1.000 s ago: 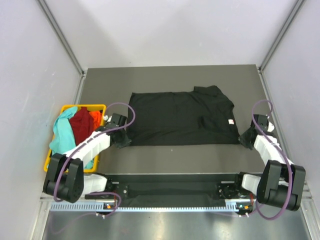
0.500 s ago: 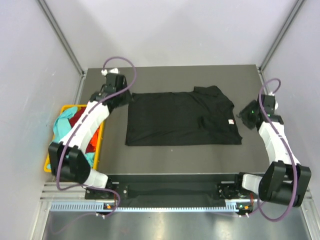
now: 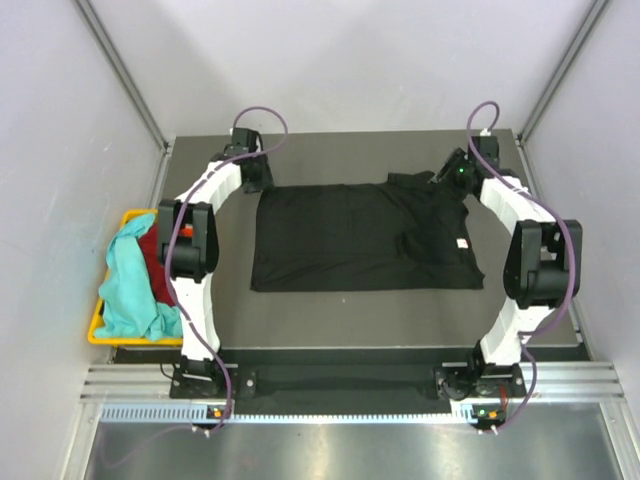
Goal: Fold and stack the t-shirts
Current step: Fold the tshirt
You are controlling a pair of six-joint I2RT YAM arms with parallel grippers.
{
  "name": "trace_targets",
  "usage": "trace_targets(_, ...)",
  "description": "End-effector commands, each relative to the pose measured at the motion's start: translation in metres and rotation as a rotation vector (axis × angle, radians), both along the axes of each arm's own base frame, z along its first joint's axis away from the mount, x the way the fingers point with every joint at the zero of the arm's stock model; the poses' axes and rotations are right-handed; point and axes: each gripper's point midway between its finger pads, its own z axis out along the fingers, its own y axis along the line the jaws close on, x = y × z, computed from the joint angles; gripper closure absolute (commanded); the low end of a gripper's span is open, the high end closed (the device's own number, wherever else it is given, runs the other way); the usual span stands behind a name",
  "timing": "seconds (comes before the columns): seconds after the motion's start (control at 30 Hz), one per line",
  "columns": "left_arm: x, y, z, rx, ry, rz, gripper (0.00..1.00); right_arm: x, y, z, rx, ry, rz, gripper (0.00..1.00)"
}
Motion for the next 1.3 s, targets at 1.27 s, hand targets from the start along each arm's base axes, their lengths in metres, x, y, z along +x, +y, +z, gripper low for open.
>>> trace_targets(1.27, 0.068, -0.006, -0.022, -0.043, -0.104, -0.082, 0.78, 0.078, 0.007, -0.073, 0.046, -0.037, -0.172, 0.80)
